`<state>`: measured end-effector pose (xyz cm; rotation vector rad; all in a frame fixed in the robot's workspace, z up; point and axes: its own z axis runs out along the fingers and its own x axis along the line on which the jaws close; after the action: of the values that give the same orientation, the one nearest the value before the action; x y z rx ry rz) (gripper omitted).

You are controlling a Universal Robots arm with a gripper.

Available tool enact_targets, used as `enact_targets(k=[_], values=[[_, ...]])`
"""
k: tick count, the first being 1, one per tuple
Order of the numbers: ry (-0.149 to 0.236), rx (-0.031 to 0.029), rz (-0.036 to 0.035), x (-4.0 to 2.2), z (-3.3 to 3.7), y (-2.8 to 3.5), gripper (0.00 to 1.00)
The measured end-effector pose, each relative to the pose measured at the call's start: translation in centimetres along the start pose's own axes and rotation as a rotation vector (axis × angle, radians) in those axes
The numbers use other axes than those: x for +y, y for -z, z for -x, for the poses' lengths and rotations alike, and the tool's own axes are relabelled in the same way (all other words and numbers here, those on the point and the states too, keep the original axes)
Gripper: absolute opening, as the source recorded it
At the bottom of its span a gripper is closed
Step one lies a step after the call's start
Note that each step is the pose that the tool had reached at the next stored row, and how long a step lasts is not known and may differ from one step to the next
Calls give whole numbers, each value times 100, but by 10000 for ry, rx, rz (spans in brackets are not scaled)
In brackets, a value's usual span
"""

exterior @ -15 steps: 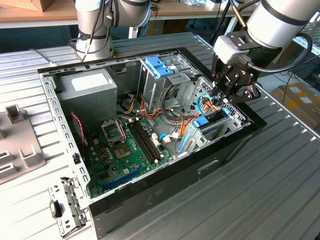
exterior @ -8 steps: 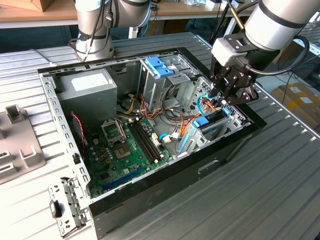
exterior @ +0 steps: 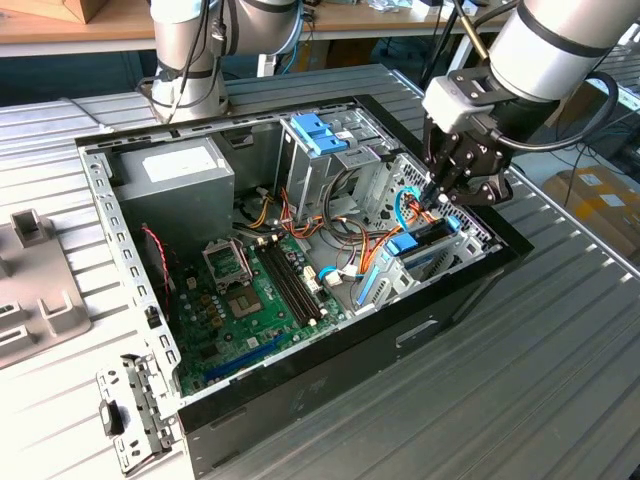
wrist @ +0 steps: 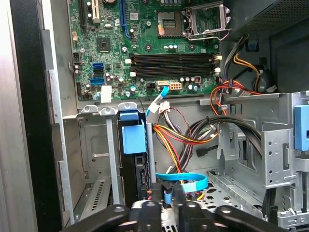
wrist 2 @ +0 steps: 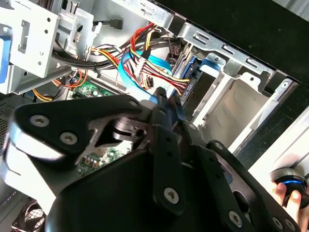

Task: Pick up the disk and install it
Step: 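Insert the second disk wire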

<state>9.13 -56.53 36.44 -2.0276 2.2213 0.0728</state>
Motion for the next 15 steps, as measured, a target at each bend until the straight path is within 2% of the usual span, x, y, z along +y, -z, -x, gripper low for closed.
enact_targets(k=[1,11,15], values=[[0,0,0,0,0,-1,16],[-1,-1,0,0,-1,-6,16],[-1,-1,0,-3,-48,-1,16]])
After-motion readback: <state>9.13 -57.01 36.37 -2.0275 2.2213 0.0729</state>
